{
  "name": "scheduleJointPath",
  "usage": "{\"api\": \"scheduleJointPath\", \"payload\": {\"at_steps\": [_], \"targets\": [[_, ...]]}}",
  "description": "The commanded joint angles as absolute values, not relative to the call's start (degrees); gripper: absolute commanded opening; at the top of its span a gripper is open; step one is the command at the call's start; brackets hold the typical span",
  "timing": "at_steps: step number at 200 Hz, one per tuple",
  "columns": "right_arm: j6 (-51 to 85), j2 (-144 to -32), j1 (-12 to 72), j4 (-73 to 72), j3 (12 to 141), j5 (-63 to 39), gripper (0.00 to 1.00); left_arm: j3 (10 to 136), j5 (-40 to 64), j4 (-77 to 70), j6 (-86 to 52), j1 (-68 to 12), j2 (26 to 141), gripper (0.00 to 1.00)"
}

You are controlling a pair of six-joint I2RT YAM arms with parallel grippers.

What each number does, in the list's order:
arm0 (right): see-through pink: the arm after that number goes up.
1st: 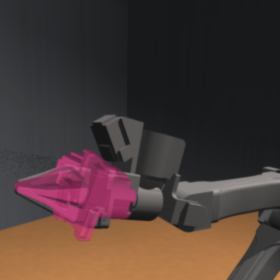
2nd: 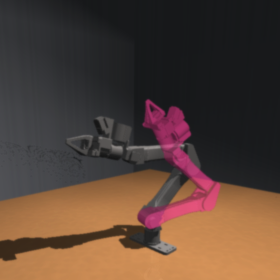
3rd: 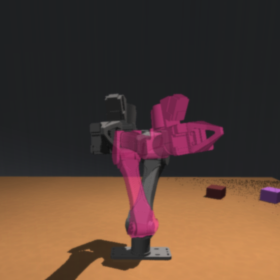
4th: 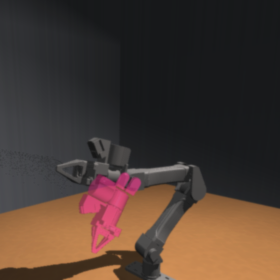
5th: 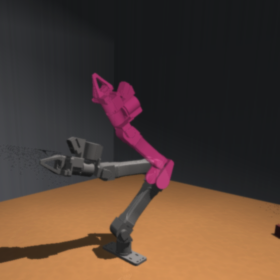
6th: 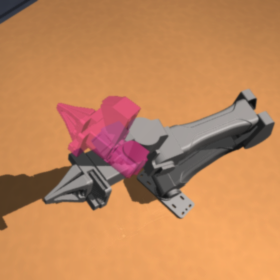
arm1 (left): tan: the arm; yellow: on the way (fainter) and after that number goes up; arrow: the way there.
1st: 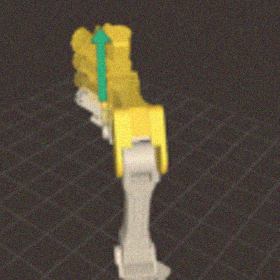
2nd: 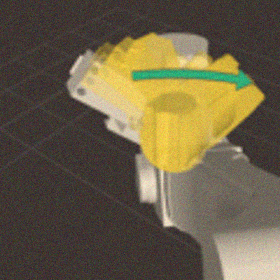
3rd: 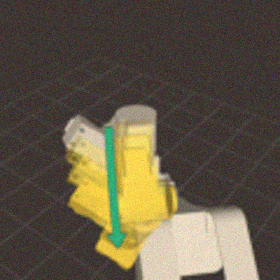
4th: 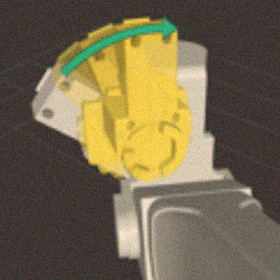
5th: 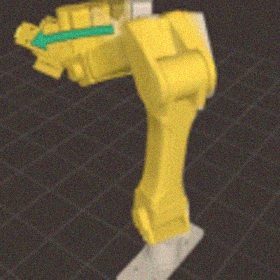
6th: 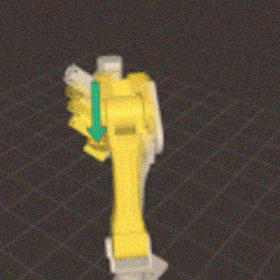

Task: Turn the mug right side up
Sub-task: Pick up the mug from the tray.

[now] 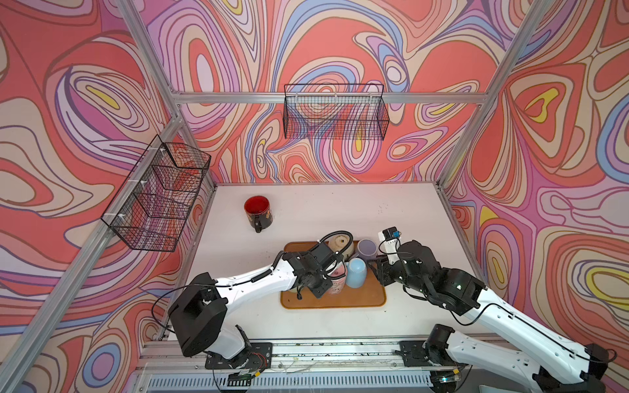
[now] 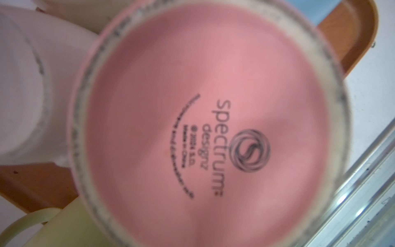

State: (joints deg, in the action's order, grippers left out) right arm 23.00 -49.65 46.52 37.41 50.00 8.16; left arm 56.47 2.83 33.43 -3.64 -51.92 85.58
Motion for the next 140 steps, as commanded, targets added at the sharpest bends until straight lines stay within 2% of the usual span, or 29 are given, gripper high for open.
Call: {"api": "scheduleJointPath", "payload": {"at_steps": [1,39,75,126,140], "targets": [[23.1,-48.9,46.2,38.3,49.3,8.8,0.40,56.0,3.5,31.8,-3.9,-52.1,85.9,0.39],[23.4,-48.6,46.3,38.3,49.3,8.9,0.40,56.1,3.3,32.0,-4.0,-52.0,86.3,0.26],[23.5,-48.0,46.3,38.5,49.3,8.9,0.40,55.4,3.1,31.1,-4.6,-52.0,85.9,0.23],[23.6,-47.6,46.3,38.8,49.6,8.6,0.40,55.5,2.4,31.4,-5.6,-52.2,84.8,0.00],[23.6,-47.7,46.3,38.9,49.8,8.4,0.40,55.6,2.0,31.7,-6.0,-52.2,83.6,0.00]]}}
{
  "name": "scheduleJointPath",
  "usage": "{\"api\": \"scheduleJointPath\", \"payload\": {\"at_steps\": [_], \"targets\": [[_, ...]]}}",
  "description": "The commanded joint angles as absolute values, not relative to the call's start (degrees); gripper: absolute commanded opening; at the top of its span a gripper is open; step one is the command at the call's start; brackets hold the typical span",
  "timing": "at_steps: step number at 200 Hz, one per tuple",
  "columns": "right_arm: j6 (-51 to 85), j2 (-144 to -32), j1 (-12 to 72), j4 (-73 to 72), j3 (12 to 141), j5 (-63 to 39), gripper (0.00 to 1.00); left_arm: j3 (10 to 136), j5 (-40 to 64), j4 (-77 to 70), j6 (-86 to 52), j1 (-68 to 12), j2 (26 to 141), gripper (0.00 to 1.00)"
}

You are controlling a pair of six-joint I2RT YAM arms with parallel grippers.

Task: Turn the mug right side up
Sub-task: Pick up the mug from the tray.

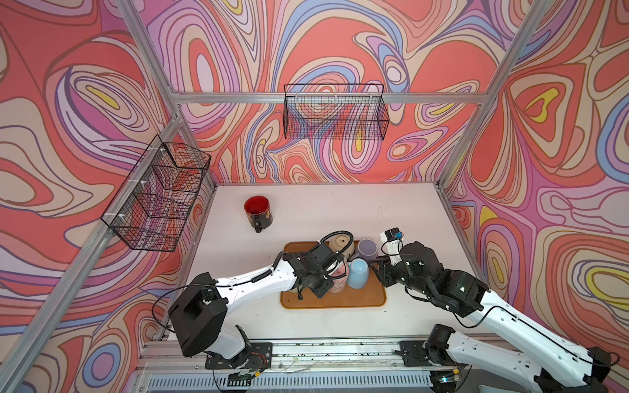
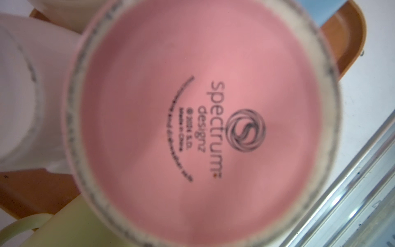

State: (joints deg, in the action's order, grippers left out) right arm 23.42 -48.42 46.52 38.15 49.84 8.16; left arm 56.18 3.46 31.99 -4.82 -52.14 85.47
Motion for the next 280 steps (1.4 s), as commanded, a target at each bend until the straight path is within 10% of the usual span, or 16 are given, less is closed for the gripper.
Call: {"api": "scheduleJointPath", "payload": {"at_steps": [1,154,280], "targets": [[23.6,-47.7,46.3,39.0,49.9,8.4,0.40,55.6,1.9,31.7,-6.1,-52.2,83.5,0.00],[22.3,-48.8,44.4,36.9,52.5,3.2,0.40,63.6,0.0,32.6,-10.4,-52.0,65.9,0.00],[42.5,-52.8,20.6,-13.8,34.5,-43.4,0.63,65.7,28.8,2.7,-31.9,-32.2,64.4,0.00]]}}
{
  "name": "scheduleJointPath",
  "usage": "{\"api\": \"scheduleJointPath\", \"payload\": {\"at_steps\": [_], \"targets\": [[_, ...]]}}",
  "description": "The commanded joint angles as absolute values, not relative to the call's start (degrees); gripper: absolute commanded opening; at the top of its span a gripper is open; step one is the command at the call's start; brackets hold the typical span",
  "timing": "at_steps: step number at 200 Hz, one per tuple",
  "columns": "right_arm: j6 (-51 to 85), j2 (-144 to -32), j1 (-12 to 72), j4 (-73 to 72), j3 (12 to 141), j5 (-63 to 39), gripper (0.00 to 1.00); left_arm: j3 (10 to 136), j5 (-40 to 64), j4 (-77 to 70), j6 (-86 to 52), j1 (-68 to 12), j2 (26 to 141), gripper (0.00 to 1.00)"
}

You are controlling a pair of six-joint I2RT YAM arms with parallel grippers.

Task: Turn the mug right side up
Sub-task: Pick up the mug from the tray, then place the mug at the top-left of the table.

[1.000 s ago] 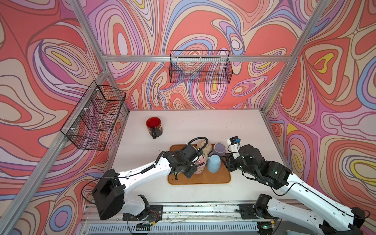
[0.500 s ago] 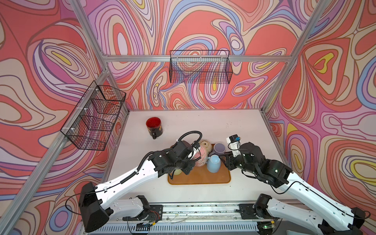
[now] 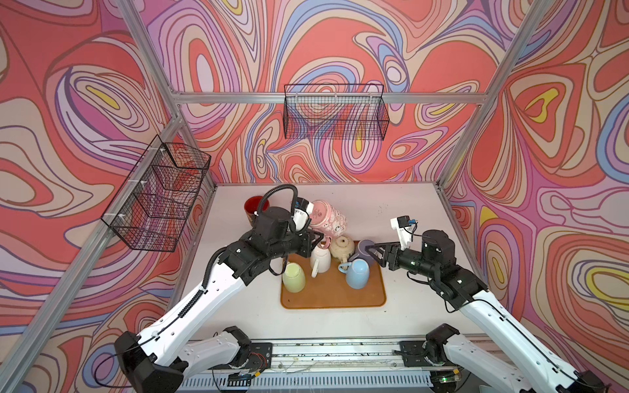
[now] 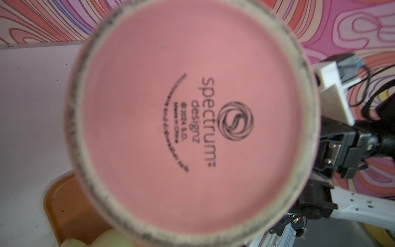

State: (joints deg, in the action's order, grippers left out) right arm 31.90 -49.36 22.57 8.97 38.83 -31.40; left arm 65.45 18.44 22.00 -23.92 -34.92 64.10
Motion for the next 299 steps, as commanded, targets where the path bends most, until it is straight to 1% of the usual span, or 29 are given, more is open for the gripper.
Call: {"api": "scheduleJointPath", "payload": {"at_steps": [1,19,48,101,128,152,209,299], "targets": [[43.0,-53.1,20.5,-14.8,34.4,-43.6,0.63,65.7,29.0,2.3,-32.3,-32.1,64.5,0.00],[46.5,-58.2,20.4,-24.2,34.1,-45.2,0.65,65.0,33.6,-6.4,-38.3,-29.7,66.8,0.00],[51.6,-65.4,20.4,-37.2,35.4,-46.7,0.66,64.9,36.5,-17.0,-44.4,-28.3,70.6,0.00],[66.5,-80.0,20.3,-65.2,38.2,-48.0,0.66,65.3,38.1,-26.9,-49.3,-27.0,74.5,0.00],[70.9,-86.0,19.9,-73.8,40.5,-46.8,0.66,65.3,38.5,-29.5,-50.8,-26.8,75.7,0.00],[72.3,-88.3,19.8,-76.6,42.8,-46.1,0.65,65.1,38.5,-31.6,-52.0,-26.8,76.9,0.00],[72.1,-89.8,19.8,-76.7,46.7,-46.4,0.64,64.6,39.0,-36.0,-54.4,-26.9,79.7,0.00],[74.7,-94.7,19.8,-77.3,54.8,-46.2,0.51,62.4,40.1,-40.9,-57.6,-27.0,81.3,0.00]]}}
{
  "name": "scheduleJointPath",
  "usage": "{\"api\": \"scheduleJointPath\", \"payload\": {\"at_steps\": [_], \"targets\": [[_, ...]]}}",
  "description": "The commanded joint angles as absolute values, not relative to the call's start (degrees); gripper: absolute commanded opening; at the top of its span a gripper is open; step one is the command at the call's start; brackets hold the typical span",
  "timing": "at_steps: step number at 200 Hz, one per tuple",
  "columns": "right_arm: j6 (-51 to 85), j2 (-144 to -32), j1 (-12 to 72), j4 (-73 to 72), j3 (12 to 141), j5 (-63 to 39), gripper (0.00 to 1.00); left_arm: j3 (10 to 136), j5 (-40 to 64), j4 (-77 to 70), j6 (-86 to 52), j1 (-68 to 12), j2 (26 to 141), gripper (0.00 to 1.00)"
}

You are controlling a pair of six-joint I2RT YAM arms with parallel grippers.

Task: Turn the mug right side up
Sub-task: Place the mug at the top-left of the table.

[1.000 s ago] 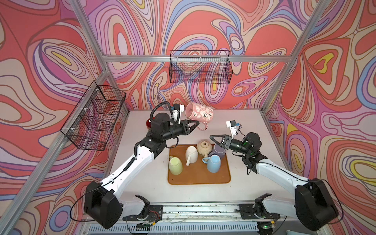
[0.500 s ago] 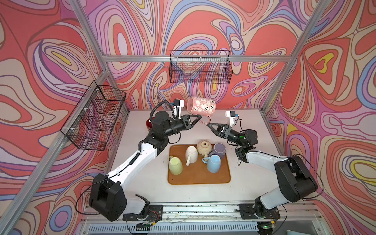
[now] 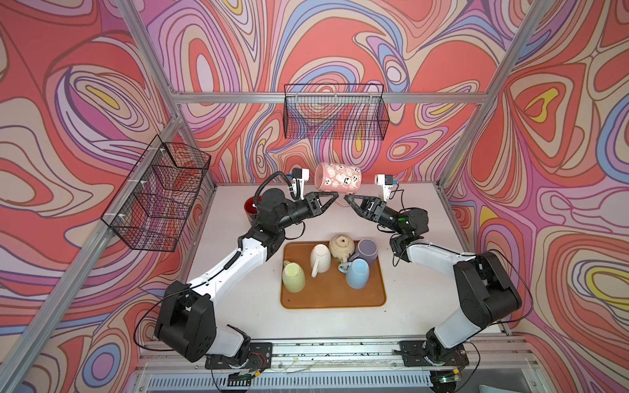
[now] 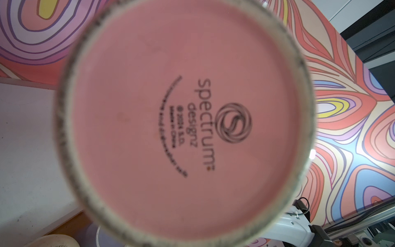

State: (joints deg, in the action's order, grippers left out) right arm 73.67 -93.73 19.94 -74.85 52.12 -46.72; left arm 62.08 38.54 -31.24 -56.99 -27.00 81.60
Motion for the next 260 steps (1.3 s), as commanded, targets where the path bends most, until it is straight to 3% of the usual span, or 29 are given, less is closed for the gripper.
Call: {"api": "scheduleJointPath", "payload": {"at_steps": [1,86,114,134,157,188,214,228,243,260], "targets": [[74.8,-94.7,19.8,-77.3,54.9,-46.2,0.50,62.4,40.2,-40.9,-57.6,-27.0,81.3,0.00],[75.9,-96.7,19.8,-77.0,57.1,-45.3,0.36,60.8,40.5,-42.0,-57.1,-28.8,83.4,0.00],[75.7,-96.8,19.8,-76.4,57.0,-45.1,0.19,60.1,40.4,-41.2,-56.4,-29.0,82.8,0.00],[75.4,-96.5,19.8,-75.8,56.8,-45.0,0.00,59.5,40.4,-40.5,-55.8,-29.0,82.4,0.00],[73.9,-95.4,19.7,-72.6,56.3,-44.8,0.00,58.7,40.6,-39.2,-54.7,-28.8,81.9,0.00],[70.2,-92.7,19.8,-67.5,55.4,-44.6,0.00,57.5,39.9,-34.4,-51.1,-28.9,79.7,0.37],[68.0,-91.5,19.8,-63.1,55.5,-44.7,0.00,56.1,38.1,-29.0,-47.4,-28.9,76.6,0.51],[65.7,-90.8,19.9,-59.1,56.0,-44.7,0.00,55.2,36.4,-25.1,-44.9,-28.8,74.1,0.61],[62.9,-90.2,19.9,-54.3,56.5,-44.3,0.00,54.1,34.1,-20.3,-42.1,-28.9,70.9,0.79],[59.6,-89.9,19.9,-49.1,57.7,-43.8,0.00,52.9,30.5,-13.7,-38.9,-28.9,66.5,0.88]]}}
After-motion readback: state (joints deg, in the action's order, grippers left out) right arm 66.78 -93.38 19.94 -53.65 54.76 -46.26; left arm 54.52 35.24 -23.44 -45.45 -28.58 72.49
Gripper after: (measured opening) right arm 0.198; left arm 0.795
